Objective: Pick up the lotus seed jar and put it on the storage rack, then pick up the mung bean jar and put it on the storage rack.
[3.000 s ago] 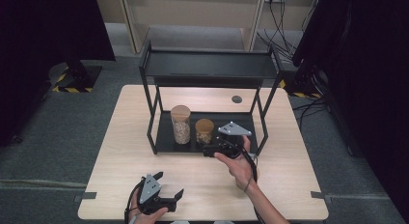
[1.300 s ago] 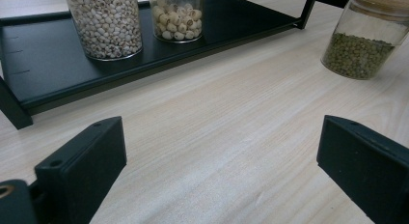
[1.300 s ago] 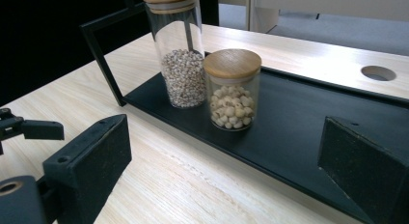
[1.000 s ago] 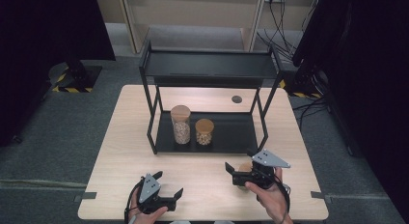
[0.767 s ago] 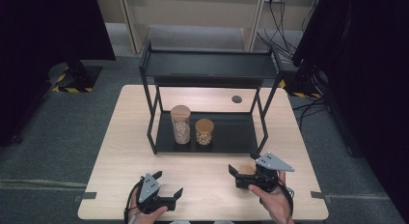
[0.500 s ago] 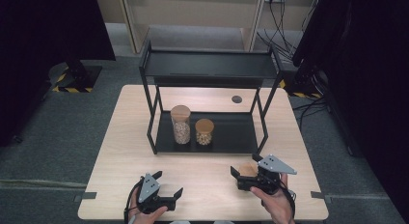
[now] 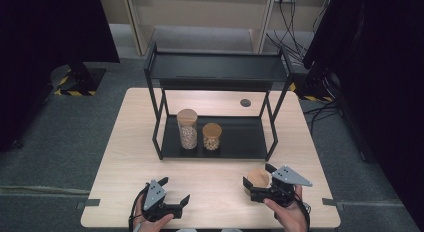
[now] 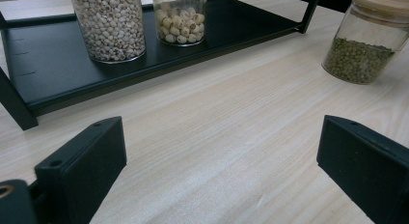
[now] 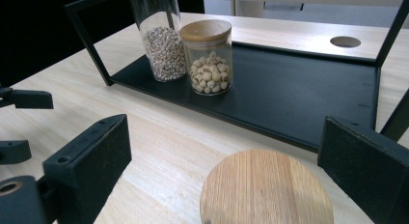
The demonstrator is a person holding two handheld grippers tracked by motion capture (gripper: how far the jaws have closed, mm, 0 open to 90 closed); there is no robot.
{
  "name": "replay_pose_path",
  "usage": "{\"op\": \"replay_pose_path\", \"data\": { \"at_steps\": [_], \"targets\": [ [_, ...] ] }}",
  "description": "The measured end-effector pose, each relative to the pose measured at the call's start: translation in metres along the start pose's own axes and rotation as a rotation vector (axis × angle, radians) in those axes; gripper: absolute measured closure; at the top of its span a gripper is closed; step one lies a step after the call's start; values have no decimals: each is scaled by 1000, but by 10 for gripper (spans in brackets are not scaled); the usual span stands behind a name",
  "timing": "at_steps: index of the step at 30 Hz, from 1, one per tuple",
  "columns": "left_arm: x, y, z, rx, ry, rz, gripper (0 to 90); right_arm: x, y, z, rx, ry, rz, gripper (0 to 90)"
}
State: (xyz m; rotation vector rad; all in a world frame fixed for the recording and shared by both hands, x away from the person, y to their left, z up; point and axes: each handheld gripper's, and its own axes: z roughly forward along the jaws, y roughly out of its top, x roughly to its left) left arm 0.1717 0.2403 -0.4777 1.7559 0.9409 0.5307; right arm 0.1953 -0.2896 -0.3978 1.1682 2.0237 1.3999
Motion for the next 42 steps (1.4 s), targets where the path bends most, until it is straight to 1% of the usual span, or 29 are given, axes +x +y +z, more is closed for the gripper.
{"op": "replay_pose_path", "data": {
  "at_steps": [6,9,14,16,20,26,34,42],
  "targets": [
    [0,0,0,1,7,-4,28,-2,-4,-4,4,-3,10,49],
    [0,0,0,0,6,1,29,-2,-6,-4,7,-2,10,50],
    [0,0,0,0,9,-4,28,-3,-8,-5,10,-2,12,50],
    [0,0,0,-1,9,-3,29,-2,-9,-5,13,-6,10,50],
    [0,0,0,1,6,-3,29,1,-12,-5,19,-24,-9,50],
    [0,-1,0,2,7,-5,29,1,-16,-6,31,-35,-9,49],
    [0,-1,0,1,7,-4,29,-1,-22,-4,46,-52,4,50],
    [0,-1,0,0,8,-4,29,-1,-27,0,54,-65,-1,57]
  ]
}}
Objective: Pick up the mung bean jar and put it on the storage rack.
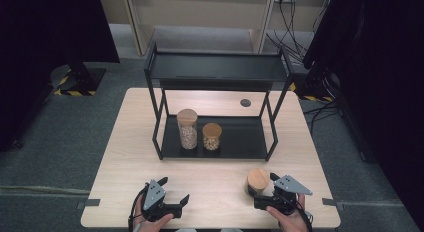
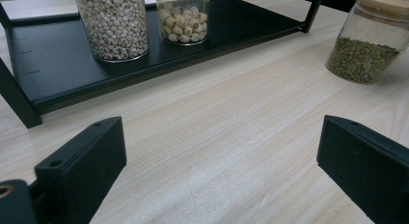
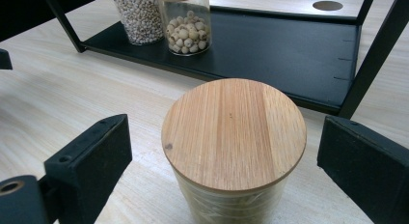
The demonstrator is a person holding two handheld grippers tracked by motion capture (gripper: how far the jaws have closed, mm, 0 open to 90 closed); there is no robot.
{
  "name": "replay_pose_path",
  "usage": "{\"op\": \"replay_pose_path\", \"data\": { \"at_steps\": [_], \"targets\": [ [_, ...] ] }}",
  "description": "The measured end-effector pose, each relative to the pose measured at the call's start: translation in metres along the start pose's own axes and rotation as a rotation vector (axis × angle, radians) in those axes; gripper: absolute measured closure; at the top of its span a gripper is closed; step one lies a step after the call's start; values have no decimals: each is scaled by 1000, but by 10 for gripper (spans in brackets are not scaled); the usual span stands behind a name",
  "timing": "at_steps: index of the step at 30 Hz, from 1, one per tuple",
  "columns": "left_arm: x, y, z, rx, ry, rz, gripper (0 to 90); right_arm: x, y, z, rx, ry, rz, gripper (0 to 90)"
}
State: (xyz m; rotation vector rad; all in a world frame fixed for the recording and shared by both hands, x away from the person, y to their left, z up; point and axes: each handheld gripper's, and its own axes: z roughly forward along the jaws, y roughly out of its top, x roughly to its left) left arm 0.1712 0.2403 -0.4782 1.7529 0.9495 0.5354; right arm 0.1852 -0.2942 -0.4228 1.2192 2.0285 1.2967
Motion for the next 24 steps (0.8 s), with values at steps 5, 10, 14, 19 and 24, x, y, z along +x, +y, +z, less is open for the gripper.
{"op": "replay_pose_path", "data": {
  "at_steps": [5,10,14,19,24],
  "targets": [
    [0,0,0,-1,0,1,28,-1,-3,4,10,-6,-3,63],
    [0,0,0,-1,-2,1,28,-3,-7,9,16,-6,-10,81],
    [0,0,0,0,-2,2,29,-4,-9,12,22,-11,-10,94],
    [0,0,0,0,-3,2,28,-4,-12,16,25,-14,-9,106],
    [0,0,0,-1,-3,3,29,-5,-14,19,27,-11,-5,127]
  ]
}}
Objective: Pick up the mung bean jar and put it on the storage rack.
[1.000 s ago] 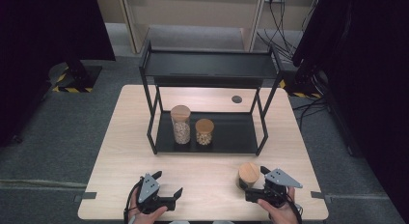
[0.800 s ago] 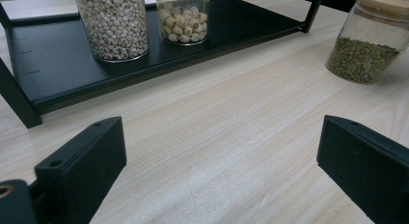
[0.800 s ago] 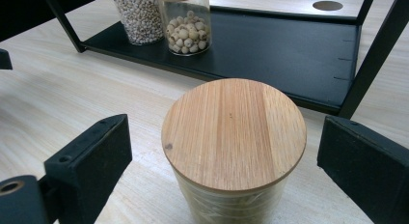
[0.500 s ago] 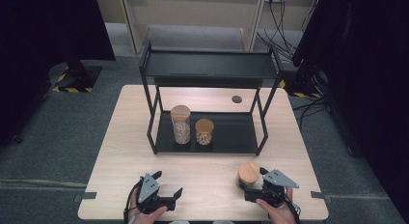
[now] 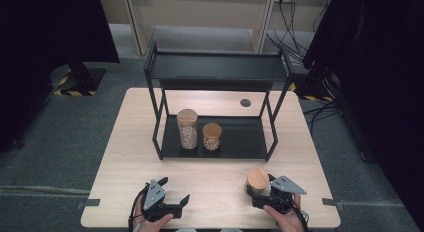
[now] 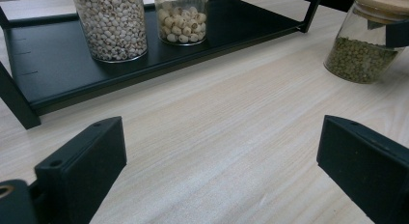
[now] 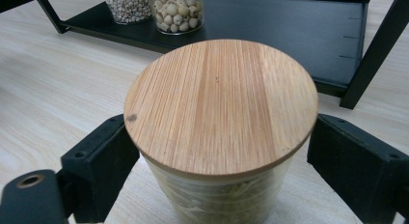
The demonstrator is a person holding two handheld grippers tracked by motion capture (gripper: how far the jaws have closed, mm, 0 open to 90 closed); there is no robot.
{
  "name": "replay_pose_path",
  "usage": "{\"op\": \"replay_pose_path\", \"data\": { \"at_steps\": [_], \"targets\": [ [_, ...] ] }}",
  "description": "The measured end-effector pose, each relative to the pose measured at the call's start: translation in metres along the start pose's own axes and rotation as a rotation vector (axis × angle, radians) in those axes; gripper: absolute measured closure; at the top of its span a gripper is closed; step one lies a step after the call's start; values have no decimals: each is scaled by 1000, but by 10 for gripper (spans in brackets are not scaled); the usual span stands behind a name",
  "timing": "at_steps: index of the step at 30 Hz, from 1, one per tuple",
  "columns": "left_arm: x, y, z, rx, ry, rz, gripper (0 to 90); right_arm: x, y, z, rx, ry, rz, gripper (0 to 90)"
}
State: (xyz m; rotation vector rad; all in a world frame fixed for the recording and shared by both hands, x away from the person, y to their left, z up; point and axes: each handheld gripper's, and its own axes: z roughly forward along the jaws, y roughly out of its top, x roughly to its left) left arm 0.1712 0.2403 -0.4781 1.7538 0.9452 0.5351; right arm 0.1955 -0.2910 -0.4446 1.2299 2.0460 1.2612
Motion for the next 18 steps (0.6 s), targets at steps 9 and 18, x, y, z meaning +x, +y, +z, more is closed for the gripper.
{"op": "replay_pose_path", "data": {
  "at_steps": [9,18],
  "targets": [
    [0,0,0,1,0,2,29,0,-4,5,-2,4,-8,211],
    [0,0,0,0,0,0,29,9,-3,4,-13,-26,-62,252]
  ]
}}
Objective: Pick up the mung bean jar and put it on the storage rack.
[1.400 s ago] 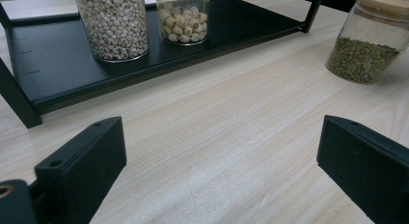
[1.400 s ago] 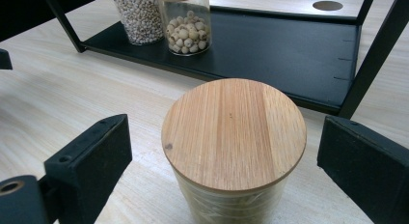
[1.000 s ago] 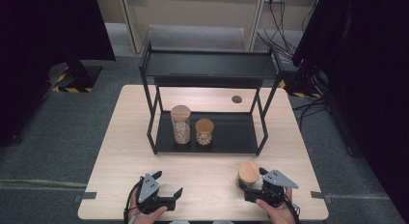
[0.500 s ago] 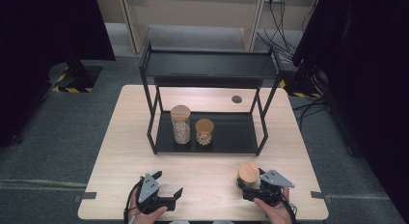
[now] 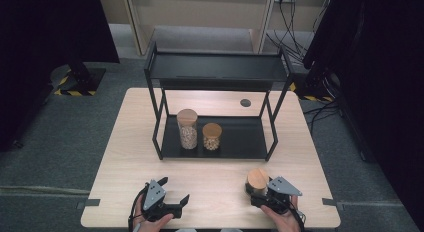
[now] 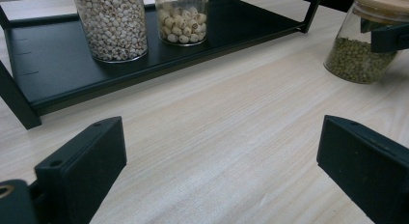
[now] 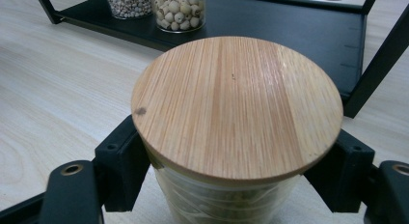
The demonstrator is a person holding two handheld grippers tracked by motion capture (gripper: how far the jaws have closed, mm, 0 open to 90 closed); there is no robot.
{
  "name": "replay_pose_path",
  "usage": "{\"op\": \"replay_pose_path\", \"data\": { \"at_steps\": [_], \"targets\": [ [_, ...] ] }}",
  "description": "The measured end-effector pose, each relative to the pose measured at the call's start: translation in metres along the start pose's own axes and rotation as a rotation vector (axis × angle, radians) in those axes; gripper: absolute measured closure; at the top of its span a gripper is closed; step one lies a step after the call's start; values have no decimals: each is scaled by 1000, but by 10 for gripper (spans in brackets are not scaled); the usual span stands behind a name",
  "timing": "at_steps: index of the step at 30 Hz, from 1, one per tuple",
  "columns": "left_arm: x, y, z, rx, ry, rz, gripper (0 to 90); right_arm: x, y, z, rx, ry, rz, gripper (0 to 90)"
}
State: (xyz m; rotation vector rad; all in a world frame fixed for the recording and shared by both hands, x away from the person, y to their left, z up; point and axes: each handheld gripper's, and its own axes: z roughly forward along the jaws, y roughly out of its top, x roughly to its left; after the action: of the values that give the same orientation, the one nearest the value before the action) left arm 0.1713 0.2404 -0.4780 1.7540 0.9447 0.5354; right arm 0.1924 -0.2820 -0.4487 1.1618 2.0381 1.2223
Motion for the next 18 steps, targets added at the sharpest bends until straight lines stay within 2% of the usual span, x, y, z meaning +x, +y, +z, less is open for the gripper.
{"op": "replay_pose_path", "data": {
  "at_steps": [8,18],
  "targets": [
    [1,0,0,2,2,-2,29,-3,3,0,5,11,13,253],
    [1,0,0,-1,3,-3,29,-4,13,1,-5,31,3,253]
  ]
}}
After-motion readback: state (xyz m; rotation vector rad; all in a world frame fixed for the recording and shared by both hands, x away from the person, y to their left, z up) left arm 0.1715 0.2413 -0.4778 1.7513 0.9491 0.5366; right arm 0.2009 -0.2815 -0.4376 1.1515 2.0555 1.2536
